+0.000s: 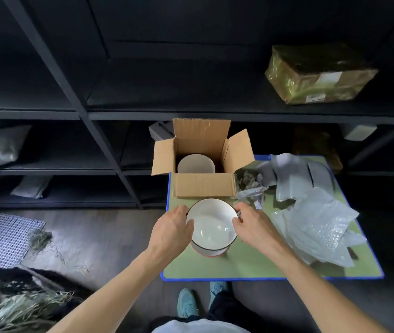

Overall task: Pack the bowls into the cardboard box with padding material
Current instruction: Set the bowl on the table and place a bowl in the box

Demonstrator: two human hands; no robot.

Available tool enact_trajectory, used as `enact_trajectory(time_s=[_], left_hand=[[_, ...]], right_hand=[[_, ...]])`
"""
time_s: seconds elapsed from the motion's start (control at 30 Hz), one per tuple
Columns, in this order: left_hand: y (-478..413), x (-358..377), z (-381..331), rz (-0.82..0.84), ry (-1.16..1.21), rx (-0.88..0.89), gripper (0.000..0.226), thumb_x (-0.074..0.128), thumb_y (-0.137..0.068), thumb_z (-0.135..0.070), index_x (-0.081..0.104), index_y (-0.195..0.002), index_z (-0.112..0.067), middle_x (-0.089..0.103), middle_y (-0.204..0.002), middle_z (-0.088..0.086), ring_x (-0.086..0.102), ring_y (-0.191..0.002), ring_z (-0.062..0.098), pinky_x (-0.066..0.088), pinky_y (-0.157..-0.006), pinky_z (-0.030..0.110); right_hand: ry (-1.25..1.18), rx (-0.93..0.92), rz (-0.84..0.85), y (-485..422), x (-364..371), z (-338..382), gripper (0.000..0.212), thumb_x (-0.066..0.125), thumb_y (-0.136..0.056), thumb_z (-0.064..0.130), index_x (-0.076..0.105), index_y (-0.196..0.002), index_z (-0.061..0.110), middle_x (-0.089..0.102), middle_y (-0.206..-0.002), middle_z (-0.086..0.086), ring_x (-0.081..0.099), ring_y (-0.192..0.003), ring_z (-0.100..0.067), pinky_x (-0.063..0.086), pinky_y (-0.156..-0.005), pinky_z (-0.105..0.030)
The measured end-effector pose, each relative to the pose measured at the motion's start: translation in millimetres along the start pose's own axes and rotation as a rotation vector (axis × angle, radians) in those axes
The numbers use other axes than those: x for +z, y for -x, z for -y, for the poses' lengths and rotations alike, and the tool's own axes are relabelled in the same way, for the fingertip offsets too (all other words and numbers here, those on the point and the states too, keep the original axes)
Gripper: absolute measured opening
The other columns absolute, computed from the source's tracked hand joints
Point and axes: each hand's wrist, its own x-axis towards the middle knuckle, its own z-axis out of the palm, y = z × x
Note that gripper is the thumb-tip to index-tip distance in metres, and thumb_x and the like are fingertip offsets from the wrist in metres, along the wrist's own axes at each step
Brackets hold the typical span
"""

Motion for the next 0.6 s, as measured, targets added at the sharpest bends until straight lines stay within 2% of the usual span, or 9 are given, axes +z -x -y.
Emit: enact_trajectory(time_s=[0.1,0.2,0.37,0.6], left_hand=[[1,7,3,0.006,-0.042,0.007,0.016,0.048,-0.098,-0.029,0.052,-0.099,-0.014,0.06,-0.091,0.001,0.054,-0.079,0.022,0.045,-0.067,0.035],[2,13,4,0.033,-0.081,0.008,0.017,0.045,-0.099,-0.027,0.053,-0.104,-0.013,0.06,-0.096,0.001,0.052,-0.081,0.022,0.038,-0.065,0.031],[1,19,4,0.034,-0.124,0.017,0.018,0.042,-0.1,-0.025,0.052,-0.108,-0.013,0.058,-0.096,0.001,0.048,-0.078,0.02,0.035,-0.063,0.029],[-2,22,6,0.016,-0.127,0.035,0.021,0.041,-0.1,-0.029,0.053,-0.109,-0.014,0.059,-0.094,-0.002,0.053,-0.081,0.021,0.038,-0.062,0.03]], right_hand=[[0.018,0.012,-0.009,2,13,-4,0.026,0.046,-0.096,0.021,0.051,-0.121,0.019,0.069,-0.098,-0.009,0.057,-0.079,-0.029,0.046,-0.065,-0.036],[0.013,0.01,0.01,5,20,-7,0.023,0.046,-0.098,0.02,0.048,-0.121,0.017,0.069,-0.097,-0.009,0.062,-0.083,-0.029,0.045,-0.065,-0.036],[-0.021,0.027,0.047,4,25,-11,0.023,0.047,-0.099,0.021,0.046,-0.121,0.018,0.069,-0.095,-0.006,0.066,-0.08,-0.026,0.051,-0.069,-0.038],[0.109,-0.044,0.058,3,24,-13,0.024,0.048,-0.101,0.025,0.045,-0.121,0.013,0.061,-0.081,-0.007,0.059,-0.075,-0.029,0.046,-0.064,-0.039]])
